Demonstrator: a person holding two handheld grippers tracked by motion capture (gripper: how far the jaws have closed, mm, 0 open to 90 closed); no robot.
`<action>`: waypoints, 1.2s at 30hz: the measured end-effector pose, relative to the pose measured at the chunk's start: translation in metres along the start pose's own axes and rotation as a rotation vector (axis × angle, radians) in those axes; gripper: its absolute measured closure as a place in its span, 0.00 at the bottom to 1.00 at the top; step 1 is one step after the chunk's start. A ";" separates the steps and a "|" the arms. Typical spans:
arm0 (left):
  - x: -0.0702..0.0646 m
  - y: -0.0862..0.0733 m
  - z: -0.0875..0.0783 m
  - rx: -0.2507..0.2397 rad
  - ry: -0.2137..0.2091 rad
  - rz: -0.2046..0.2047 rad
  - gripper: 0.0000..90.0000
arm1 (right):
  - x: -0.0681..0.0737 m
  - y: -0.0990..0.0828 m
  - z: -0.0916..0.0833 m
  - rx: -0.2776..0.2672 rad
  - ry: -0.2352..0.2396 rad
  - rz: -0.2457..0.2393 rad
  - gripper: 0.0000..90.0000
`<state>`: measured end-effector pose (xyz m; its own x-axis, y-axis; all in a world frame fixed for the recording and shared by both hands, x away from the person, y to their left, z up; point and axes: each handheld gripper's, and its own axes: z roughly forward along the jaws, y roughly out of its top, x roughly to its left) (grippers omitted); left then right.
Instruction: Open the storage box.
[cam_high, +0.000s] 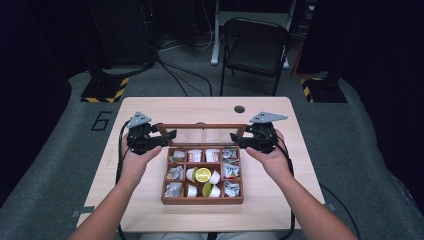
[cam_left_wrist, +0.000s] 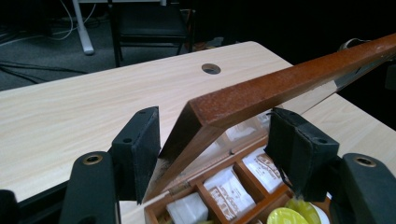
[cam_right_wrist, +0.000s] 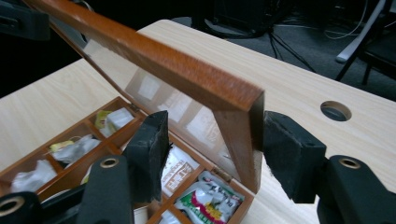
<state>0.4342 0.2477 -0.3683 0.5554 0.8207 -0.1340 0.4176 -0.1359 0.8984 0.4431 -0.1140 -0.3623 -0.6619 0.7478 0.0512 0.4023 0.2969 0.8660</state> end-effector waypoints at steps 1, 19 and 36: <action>0.001 0.001 0.001 0.006 0.003 0.013 0.39 | -0.001 0.000 0.002 0.002 -0.007 -0.005 0.46; 0.014 -0.005 0.024 -0.021 -0.008 -0.010 0.39 | -0.025 -0.031 0.047 0.017 0.022 0.075 0.46; 0.015 -0.015 0.035 0.027 0.006 0.024 0.39 | -0.028 -0.038 0.057 0.005 0.026 0.091 0.49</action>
<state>0.4612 0.2423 -0.3983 0.5609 0.8206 -0.1098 0.4237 -0.1705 0.8896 0.4820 -0.1124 -0.4248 -0.6389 0.7560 0.1422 0.4642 0.2316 0.8549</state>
